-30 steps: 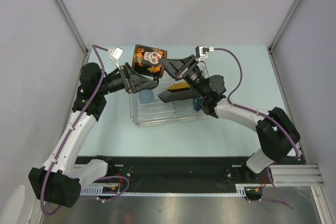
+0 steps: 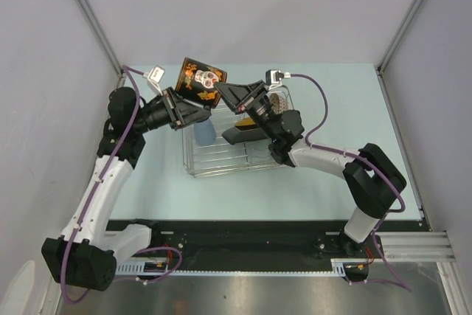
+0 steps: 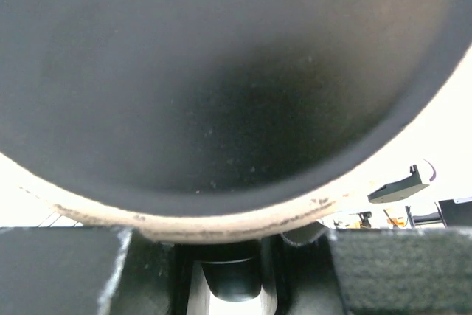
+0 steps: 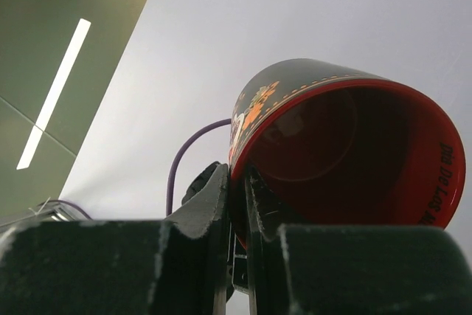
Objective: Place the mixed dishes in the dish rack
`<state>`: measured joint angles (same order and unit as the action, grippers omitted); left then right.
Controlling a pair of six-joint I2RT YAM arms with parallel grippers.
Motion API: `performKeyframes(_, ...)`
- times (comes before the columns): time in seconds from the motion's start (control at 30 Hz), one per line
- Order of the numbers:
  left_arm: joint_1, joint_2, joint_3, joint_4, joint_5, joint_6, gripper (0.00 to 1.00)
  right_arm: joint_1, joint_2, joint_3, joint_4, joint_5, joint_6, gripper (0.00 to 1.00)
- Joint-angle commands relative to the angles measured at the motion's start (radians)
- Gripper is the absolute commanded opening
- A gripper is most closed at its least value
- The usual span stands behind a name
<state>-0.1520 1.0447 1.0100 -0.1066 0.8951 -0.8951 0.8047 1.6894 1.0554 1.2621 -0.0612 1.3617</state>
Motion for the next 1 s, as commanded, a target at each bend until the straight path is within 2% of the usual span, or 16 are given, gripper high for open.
performKeyframes(0.0, 0.011, -0.005, 0.076, 0.059, 0.007, 0.093, 0.00, 0.054, -0.022, 0.045, 0.200, -0.129, 0.043, 0.00)
performKeyframes(0.07, 0.020, -0.009, 0.090, 0.044, 0.014, 0.104, 0.00, 0.038, -0.037, 0.035, 0.171, -0.161, 0.043, 0.03)
performKeyframes(0.17, 0.042, -0.015, 0.099, 0.048, 0.018, 0.105, 0.00, 0.019, -0.059, 0.008, 0.122, -0.193, 0.053, 0.17)
performKeyframes(0.3, 0.052, -0.014, 0.110, 0.068, 0.028, 0.091, 0.00, 0.004, -0.080, -0.029, 0.091, -0.203, 0.053, 0.27)
performKeyframes(0.33, 0.052, -0.014, 0.111, 0.068, 0.030, 0.091, 0.00, 0.002, -0.082, -0.031, 0.086, -0.203, 0.057, 0.32)
performKeyframes(0.73, 0.069, -0.017, 0.130, 0.096, 0.057, 0.074, 0.00, -0.039, -0.111, -0.051, 0.024, -0.233, 0.056, 0.51)
performKeyframes(0.87, 0.084, -0.017, 0.171, 0.024, 0.073, 0.166, 0.00, -0.079, -0.167, -0.084, -0.058, -0.288, 0.043, 0.60)
performKeyframes(0.9, 0.088, -0.017, 0.194, -0.028, 0.074, 0.195, 0.00, -0.088, -0.184, -0.092, -0.079, -0.311, 0.028, 0.65)
performKeyframes(0.97, 0.095, -0.017, 0.228, -0.129, 0.074, 0.301, 0.00, -0.124, -0.247, -0.121, -0.156, -0.340, 0.001, 0.66)
